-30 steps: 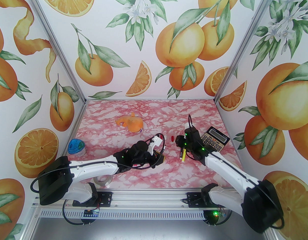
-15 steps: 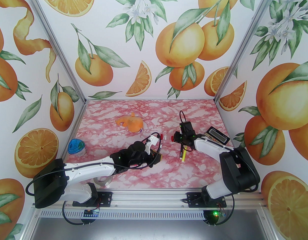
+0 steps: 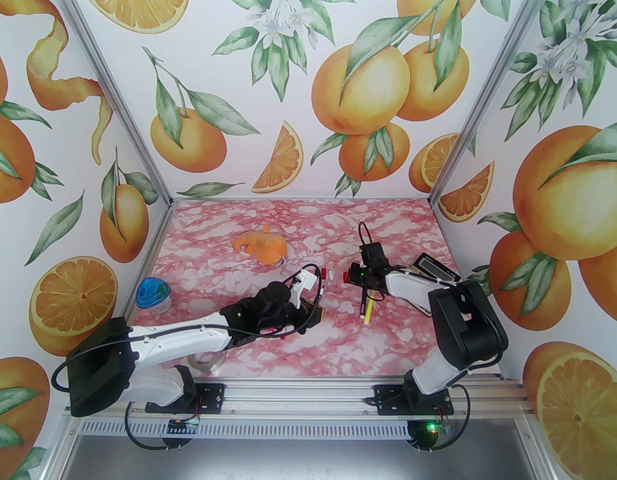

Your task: Open the pen caps

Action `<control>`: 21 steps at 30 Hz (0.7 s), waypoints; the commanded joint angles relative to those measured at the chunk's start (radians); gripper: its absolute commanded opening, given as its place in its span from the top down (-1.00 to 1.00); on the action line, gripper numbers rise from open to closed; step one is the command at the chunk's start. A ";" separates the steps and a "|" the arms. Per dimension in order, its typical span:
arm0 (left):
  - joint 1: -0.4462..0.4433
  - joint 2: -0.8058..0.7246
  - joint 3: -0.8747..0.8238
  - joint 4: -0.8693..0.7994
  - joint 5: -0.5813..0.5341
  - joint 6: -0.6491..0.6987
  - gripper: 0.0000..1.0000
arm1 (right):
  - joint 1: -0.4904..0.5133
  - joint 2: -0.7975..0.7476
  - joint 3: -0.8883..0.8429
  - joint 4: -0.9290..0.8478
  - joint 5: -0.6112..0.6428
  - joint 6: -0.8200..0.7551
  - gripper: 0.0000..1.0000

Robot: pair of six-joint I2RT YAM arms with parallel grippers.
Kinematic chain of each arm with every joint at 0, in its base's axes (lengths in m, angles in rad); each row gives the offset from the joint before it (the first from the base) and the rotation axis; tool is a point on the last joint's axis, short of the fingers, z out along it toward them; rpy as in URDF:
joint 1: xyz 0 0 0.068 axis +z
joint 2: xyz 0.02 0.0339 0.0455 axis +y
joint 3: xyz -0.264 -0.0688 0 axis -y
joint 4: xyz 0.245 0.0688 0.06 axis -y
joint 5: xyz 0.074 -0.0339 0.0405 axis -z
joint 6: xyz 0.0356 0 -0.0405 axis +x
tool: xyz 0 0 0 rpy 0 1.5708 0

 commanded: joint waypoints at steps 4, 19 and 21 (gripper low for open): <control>0.005 0.012 -0.009 0.020 0.014 -0.017 1.00 | -0.019 0.040 0.041 0.038 -0.031 0.000 0.64; 0.004 0.022 -0.010 0.022 0.025 -0.025 1.00 | -0.030 0.084 0.074 0.029 -0.037 -0.012 0.47; 0.004 0.026 -0.006 0.023 0.027 -0.026 1.00 | -0.030 0.084 0.075 0.028 -0.036 -0.014 0.46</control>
